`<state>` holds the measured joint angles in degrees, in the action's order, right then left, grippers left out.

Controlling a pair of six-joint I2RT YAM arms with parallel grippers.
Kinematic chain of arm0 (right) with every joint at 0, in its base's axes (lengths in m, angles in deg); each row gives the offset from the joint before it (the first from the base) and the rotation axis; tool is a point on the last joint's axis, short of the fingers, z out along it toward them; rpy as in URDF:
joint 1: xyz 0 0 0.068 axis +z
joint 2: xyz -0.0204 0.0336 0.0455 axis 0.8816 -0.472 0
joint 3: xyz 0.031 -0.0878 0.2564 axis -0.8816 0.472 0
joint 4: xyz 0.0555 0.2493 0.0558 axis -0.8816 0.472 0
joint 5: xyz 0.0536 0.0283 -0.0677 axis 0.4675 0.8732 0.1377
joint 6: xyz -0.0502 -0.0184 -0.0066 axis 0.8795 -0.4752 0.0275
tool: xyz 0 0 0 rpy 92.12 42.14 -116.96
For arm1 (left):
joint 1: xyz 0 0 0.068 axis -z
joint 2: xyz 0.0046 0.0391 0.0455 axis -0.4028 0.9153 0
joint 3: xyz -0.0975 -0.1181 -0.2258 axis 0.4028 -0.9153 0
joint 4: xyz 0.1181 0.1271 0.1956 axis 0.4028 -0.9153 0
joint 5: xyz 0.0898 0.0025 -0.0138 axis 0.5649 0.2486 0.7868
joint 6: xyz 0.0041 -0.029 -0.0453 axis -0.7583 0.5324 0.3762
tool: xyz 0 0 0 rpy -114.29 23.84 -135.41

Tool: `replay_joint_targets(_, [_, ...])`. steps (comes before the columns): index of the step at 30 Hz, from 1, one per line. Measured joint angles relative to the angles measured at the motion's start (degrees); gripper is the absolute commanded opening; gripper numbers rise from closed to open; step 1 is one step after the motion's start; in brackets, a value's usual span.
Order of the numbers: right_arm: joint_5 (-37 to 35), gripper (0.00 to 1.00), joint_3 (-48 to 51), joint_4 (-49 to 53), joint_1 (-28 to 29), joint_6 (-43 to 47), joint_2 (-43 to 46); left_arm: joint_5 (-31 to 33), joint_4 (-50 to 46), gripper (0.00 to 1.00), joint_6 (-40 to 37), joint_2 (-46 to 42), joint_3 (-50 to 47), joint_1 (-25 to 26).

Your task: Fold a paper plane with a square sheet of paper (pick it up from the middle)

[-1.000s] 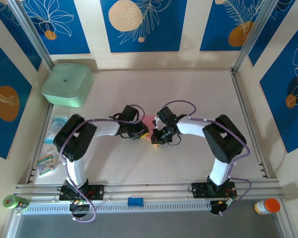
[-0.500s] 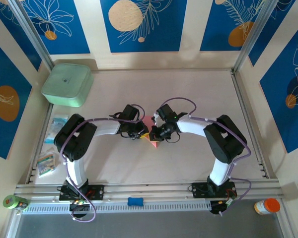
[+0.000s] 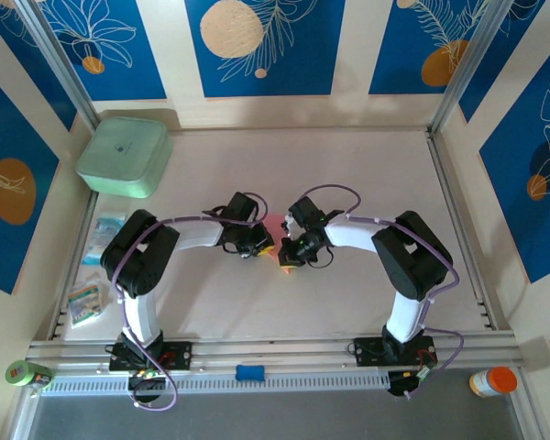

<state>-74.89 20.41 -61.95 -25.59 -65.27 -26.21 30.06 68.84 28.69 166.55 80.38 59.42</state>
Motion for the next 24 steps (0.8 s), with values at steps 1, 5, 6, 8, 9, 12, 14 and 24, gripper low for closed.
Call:
replay_joint_targets(1, [0.0,0.04,0.3,-0.3,0.0,0.1,0.0,0.0,-0.4,0.15,0.0,0.1,0.2,0.0])
replay_joint_targets(5, [0.2,0.04,0.8,-0.6,0.0,0.6,0.4,0.3,-1.9,0.15,0.0,0.4,1.2,0.0])
replay_joint_targets(6, [0.2,0.04,1.3,-0.8,0.0,0.6,0.7,0.4,-2.2,0.15,0.0,0.5,1.3,0.0])
replay_joint_targets(8, [0.3,0.04,2.0,-1.0,0.0,0.7,1.3,0.4,-2.6,0.15,0.0,0.7,1.6,0.0])
replay_joint_targets(9, [0.4,0.04,2.5,-1.1,0.0,0.7,1.6,0.4,-3.0,0.15,0.0,0.7,1.8,0.0])
replay_joint_targets(12, [0.6,0.04,4.6,-1.8,0.0,0.6,3.1,0.4,-3.3,0.15,0.0,0.8,2.0,0.0])
replay_joint_targets(14, [0.9,0.04,6.3,-1.9,0.0,0.5,4.4,0.4,-3.4,0.15,0.0,0.8,2.0,0.0])
replay_joint_targets(24, [0.2,0.04,6.8,2.8,0.0,0.5,13.3,0.4,-3.6,0.15,0.0,0.8,2.3,0.1])
